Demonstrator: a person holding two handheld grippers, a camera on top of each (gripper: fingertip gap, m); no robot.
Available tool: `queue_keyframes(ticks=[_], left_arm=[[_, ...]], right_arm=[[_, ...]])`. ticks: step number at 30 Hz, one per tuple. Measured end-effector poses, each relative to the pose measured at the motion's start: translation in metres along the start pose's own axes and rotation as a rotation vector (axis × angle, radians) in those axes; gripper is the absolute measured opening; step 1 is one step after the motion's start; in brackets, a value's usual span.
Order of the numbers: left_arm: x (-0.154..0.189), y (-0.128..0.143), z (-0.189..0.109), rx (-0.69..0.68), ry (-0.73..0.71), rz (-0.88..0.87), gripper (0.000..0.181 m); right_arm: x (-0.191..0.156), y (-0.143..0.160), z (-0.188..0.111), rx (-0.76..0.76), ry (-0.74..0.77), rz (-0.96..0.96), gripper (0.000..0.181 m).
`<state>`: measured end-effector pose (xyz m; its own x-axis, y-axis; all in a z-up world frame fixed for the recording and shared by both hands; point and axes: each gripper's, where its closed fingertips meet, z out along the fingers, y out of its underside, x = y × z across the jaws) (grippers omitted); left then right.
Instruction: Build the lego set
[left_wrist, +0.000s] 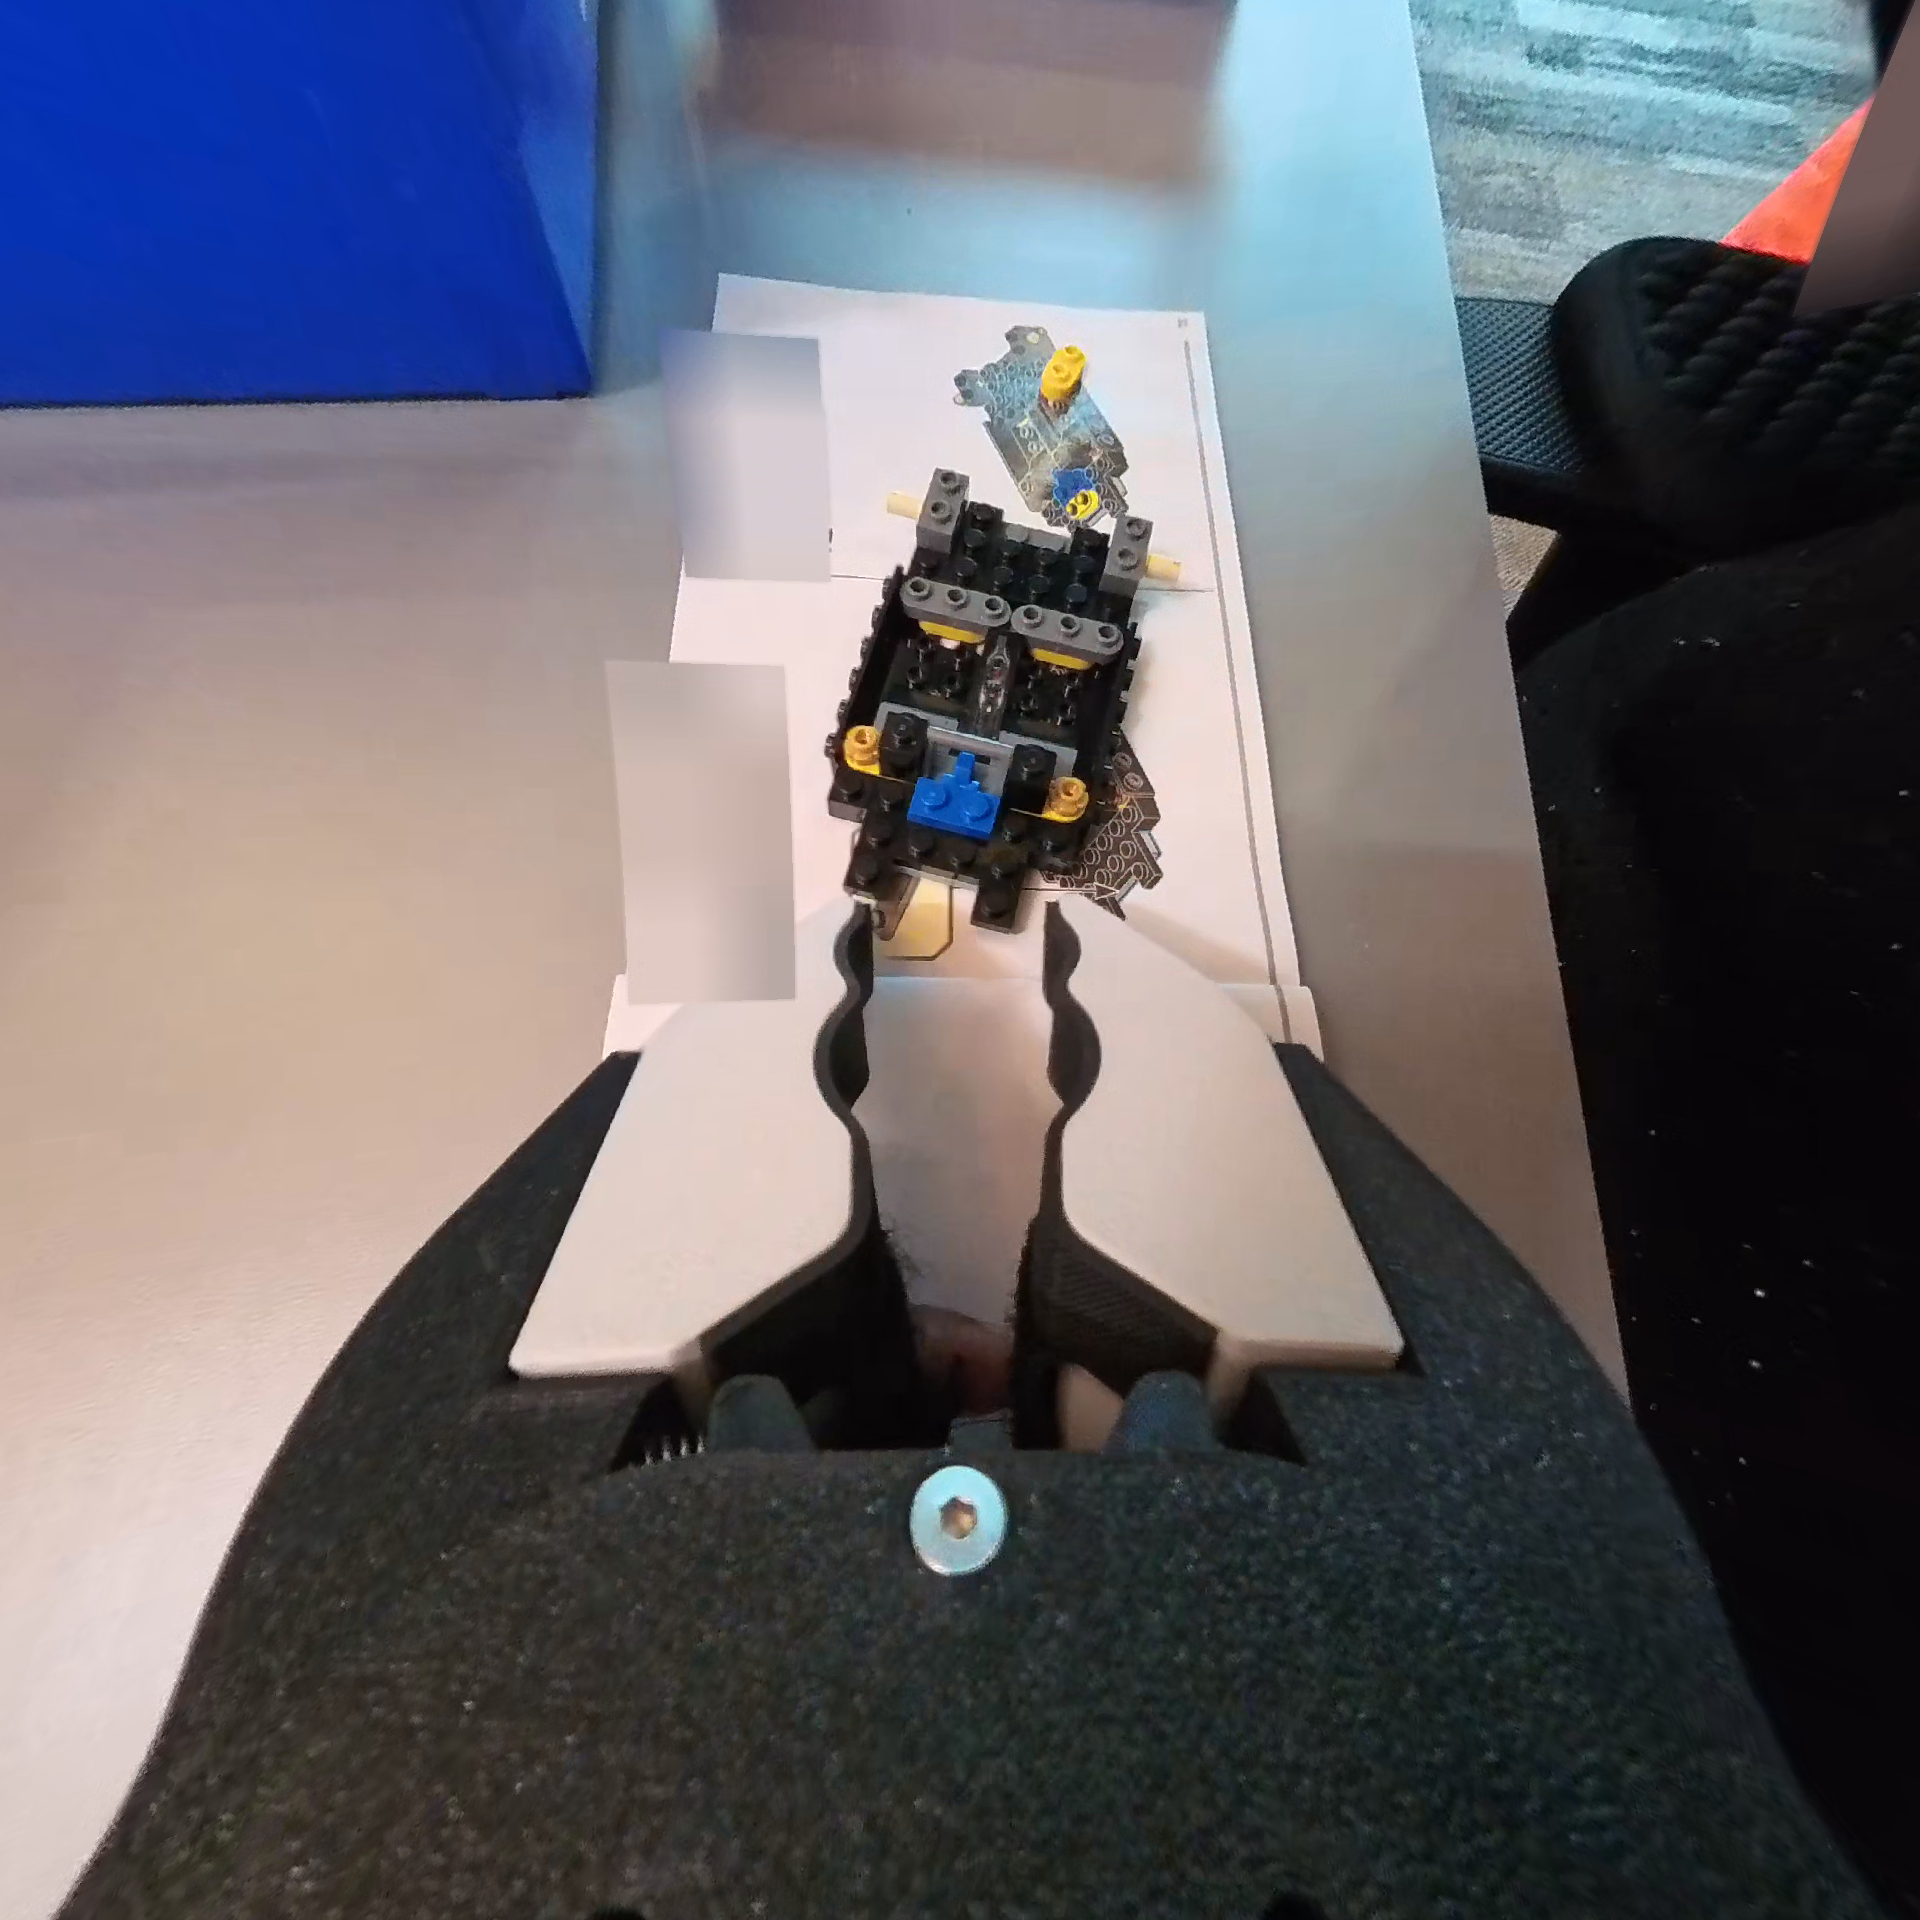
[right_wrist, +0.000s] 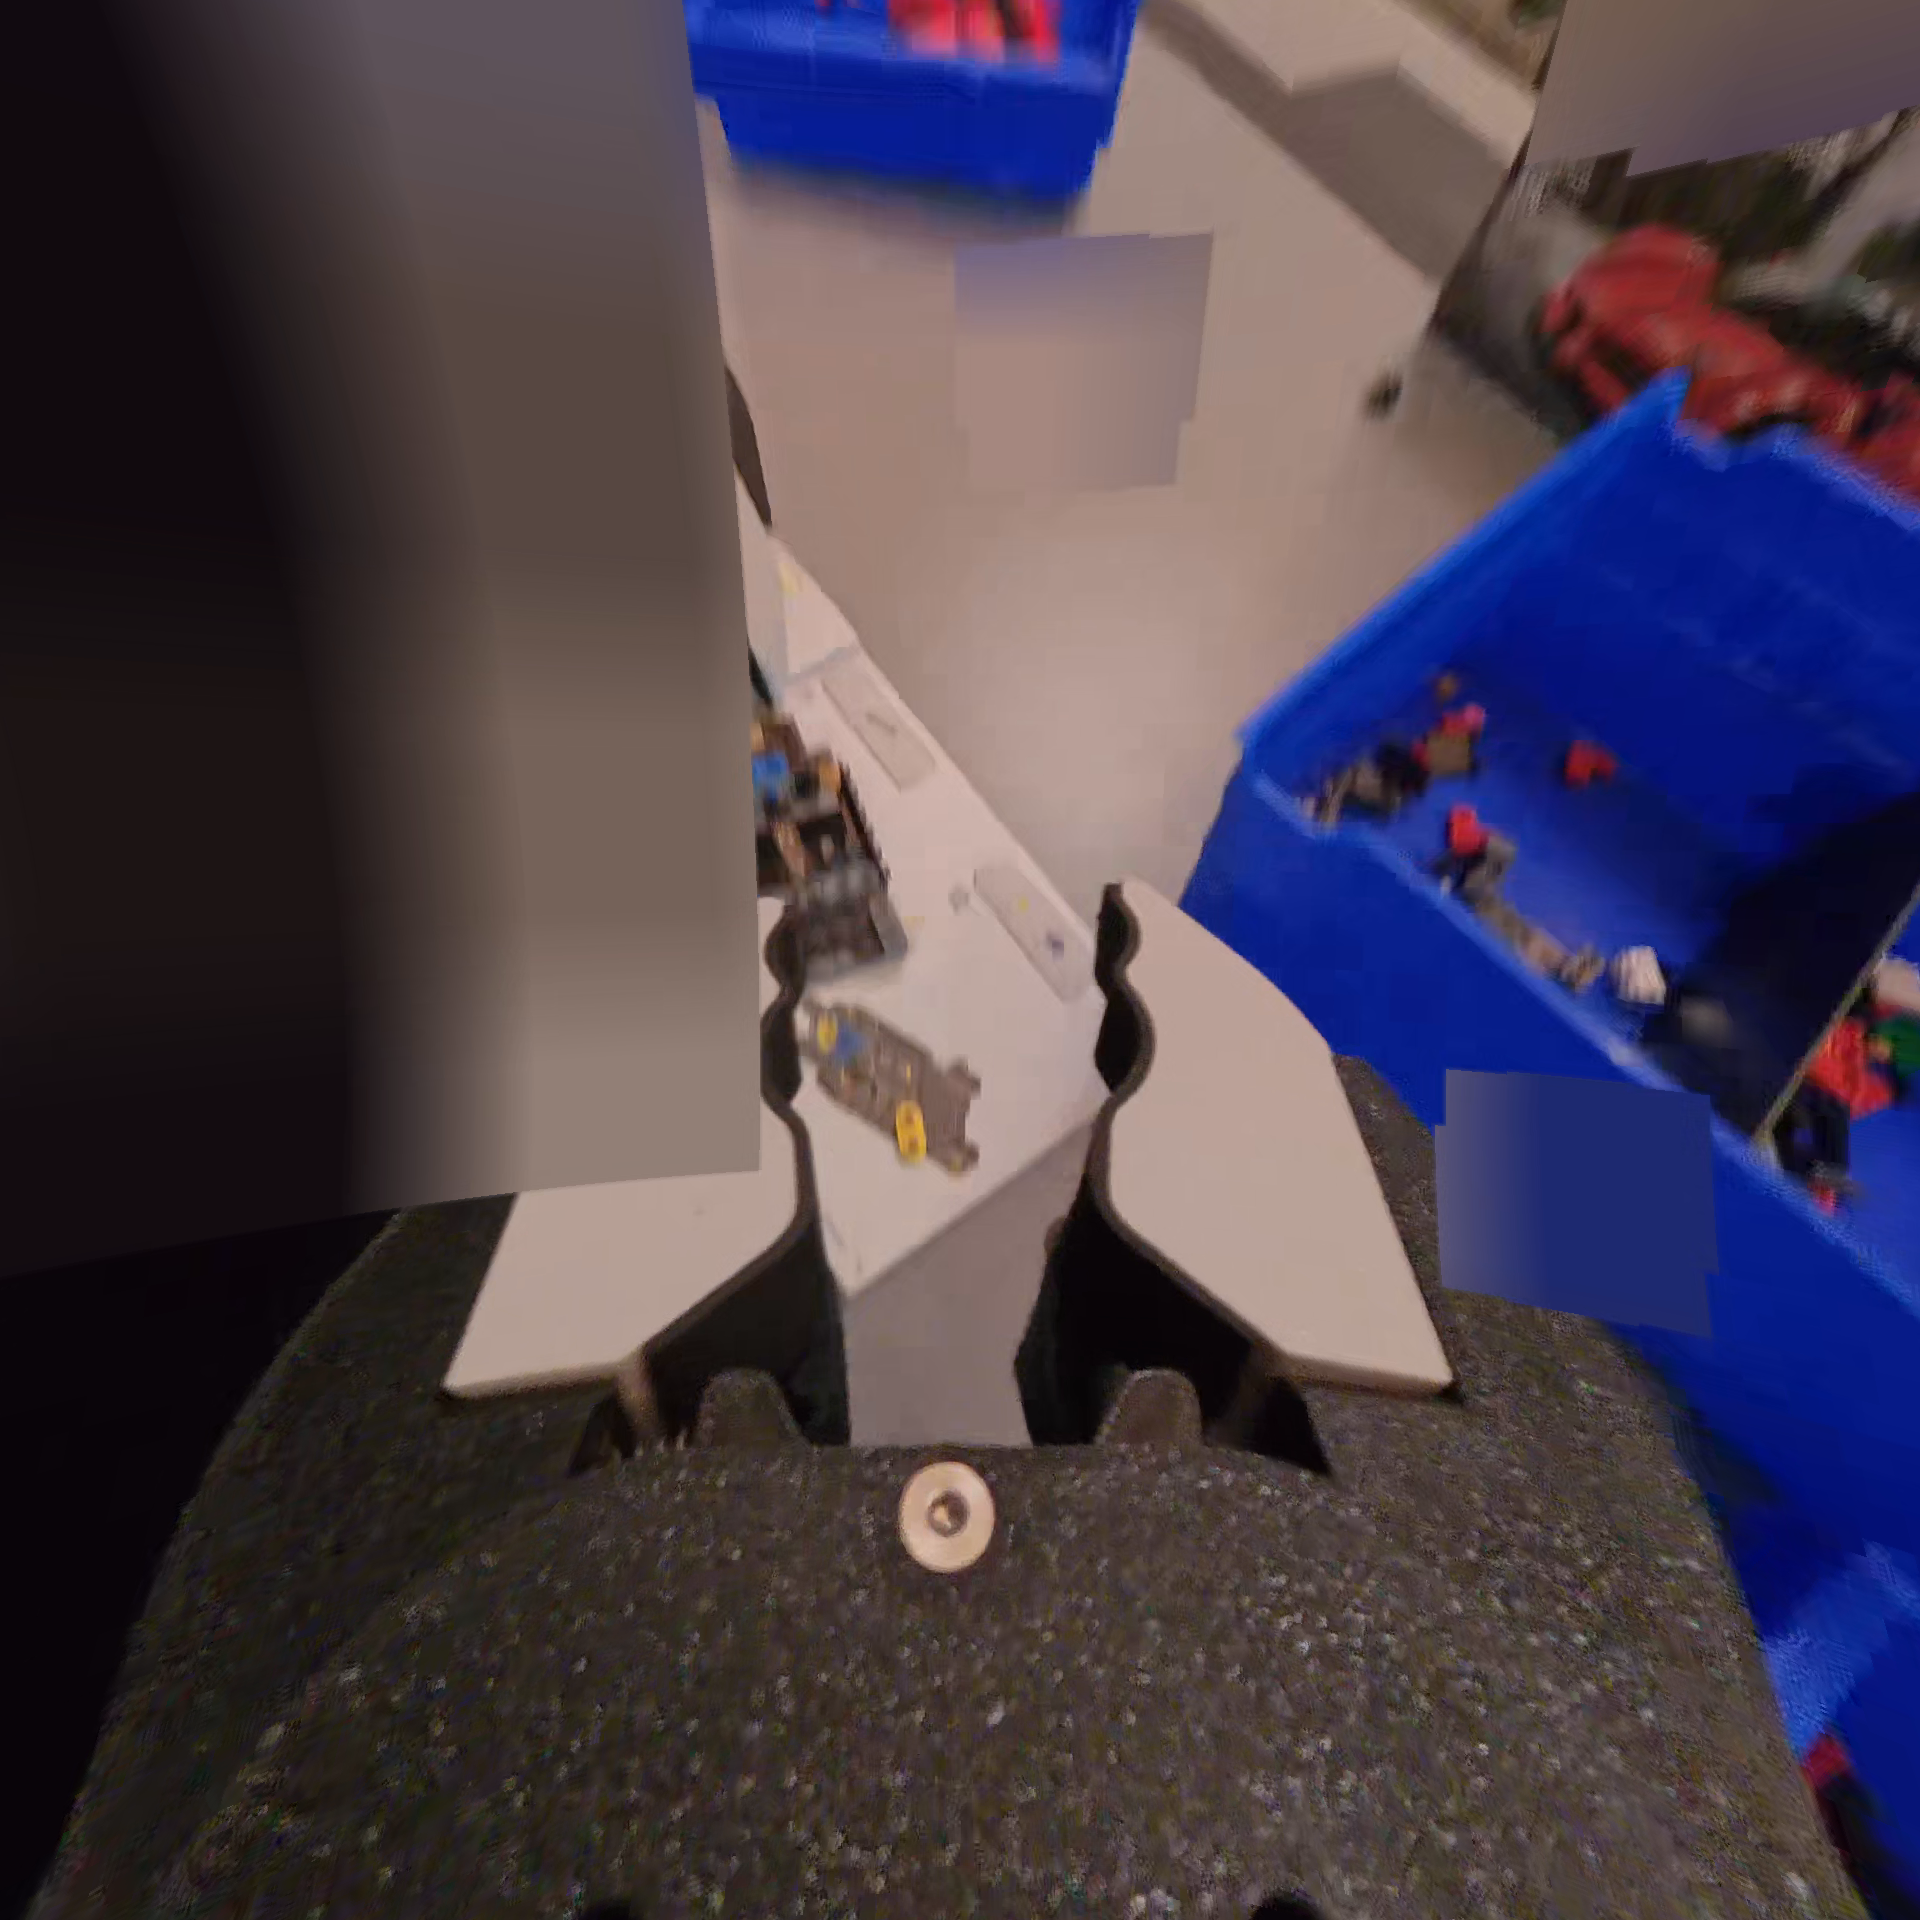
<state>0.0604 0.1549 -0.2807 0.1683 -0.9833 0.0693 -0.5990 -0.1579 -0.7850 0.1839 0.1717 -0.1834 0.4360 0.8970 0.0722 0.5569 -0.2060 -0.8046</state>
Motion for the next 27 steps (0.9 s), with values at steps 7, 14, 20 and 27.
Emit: queue_keyframes(ticks=[7,14,20,27], left_arm=[[-0.001,0.000,0.000,-0.004,0.001,-0.005,0.031],[0.000,0.000,0.000,0.001,0.000,0.004,0.032],[0.001,-0.003,-0.002,0.021,0.001,0.018,0.034],[-0.007,-0.079,-0.036,0.449,-0.281,0.251,0.047]], right_arm=[[-0.013,0.075,0.022,-0.268,-0.045,0.110,0.028],[-0.011,0.096,0.036,-0.352,-0.088,0.140,0.017],[-0.013,0.102,0.045,-0.371,-0.120,0.148,0.013],[-0.018,-0.003,0.049,0.223,-0.263,0.516,0.007]])
